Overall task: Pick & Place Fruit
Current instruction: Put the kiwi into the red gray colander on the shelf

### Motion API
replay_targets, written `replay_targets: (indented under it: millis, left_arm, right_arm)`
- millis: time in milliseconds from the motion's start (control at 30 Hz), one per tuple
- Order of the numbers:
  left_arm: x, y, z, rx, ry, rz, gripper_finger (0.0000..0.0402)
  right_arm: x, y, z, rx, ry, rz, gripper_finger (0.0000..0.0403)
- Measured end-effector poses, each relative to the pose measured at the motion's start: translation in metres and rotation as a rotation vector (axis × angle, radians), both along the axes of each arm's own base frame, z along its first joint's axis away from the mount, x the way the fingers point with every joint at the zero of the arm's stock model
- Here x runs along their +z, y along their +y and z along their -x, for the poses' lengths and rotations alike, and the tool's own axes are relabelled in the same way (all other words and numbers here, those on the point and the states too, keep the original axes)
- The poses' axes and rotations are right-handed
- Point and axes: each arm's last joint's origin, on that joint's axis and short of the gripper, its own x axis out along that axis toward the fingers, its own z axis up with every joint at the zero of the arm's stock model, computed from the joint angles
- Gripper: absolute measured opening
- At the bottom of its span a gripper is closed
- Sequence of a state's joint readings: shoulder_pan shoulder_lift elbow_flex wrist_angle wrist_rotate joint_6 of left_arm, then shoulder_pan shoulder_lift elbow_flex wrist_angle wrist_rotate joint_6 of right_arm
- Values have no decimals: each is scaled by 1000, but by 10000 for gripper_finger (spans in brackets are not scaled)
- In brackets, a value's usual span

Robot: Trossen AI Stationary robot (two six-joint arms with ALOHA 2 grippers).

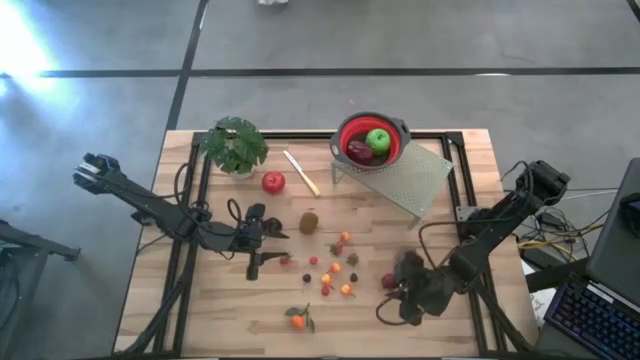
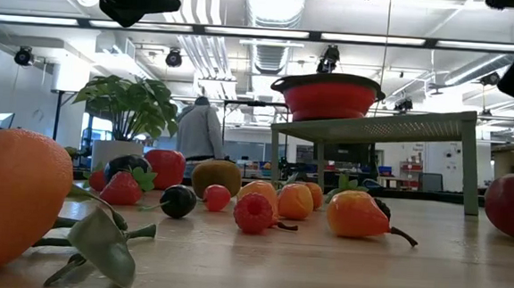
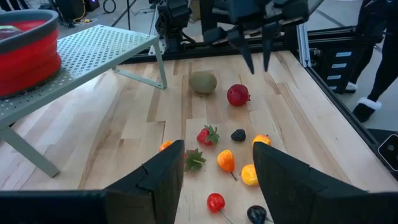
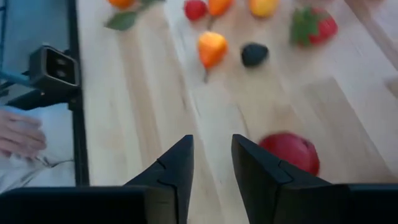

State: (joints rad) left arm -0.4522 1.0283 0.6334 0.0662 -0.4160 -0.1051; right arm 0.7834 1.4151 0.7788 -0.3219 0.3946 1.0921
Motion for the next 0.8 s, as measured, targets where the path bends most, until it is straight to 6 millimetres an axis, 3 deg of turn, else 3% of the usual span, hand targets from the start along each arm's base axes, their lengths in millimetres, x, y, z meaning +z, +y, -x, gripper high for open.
replay_targets:
  millis: [267,500,800]
  left_arm:
    - [0,0,0,0,0,0,197]
    - [0,0,0,0,0,0,197]
    - [0,0,0,0,0,0,197]
  right_arm:
    - [-3,-17,6,-186,144,18,97]
    - [10,-28,3,-350,196,27,147]
    - [3,-33,4,-477,249,3,218]
